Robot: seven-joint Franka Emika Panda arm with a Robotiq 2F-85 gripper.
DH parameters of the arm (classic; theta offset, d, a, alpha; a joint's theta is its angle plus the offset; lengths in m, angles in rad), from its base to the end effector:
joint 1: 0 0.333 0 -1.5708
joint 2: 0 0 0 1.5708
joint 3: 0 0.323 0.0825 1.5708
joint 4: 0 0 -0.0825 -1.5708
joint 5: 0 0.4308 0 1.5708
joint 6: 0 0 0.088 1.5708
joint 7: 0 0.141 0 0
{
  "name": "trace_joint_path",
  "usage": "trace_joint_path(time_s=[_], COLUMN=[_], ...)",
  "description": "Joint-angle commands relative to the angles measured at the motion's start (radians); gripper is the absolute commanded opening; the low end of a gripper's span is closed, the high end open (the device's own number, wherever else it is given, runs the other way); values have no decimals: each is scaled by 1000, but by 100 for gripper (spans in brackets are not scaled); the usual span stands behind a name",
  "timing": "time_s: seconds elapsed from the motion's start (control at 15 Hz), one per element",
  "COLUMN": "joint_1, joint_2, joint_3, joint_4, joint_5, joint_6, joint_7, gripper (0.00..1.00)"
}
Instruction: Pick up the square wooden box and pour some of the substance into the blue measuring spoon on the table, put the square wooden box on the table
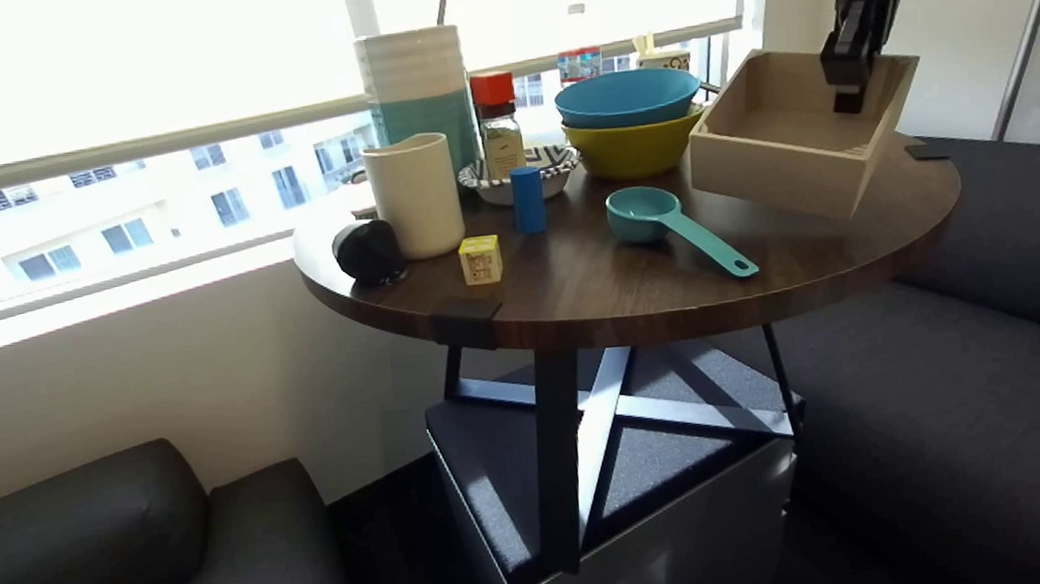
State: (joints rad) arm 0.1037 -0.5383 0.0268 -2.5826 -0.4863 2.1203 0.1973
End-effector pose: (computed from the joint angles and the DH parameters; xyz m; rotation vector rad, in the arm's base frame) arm 0.4295 0.0207 0.4037 2.7055 0.2335 0.1961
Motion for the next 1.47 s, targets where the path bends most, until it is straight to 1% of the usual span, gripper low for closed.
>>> trace_joint_path(time_s=[0.0, 0.27, 0.47, 1.0, 1.07, 1.13, 1.27, 1.33, 1.4], joint_1=[-17, -39, -59, -83, -85, -87, -91, -92, -91], joint_2=[-26, -22, -9, 41, 45, 48, 54, 59, 59], joint_3=[-19, -22, -22, -31, -29, -26, -24, -23, -22], joint_4=[-15, -21, -16, -9, -8, -6, -6, -4, -2], joint_5=[145, 209, 223, 269, 270, 268, 263, 261, 260], joint_6=[-14, -42, -77, -58, -60, -64, -66, -70, -71], joint_7=[-99, -136, -140, -130, -126, -126, -124, -125, -128], gripper=[2, 2, 2, 2, 3, 11, 7, 33, 33])
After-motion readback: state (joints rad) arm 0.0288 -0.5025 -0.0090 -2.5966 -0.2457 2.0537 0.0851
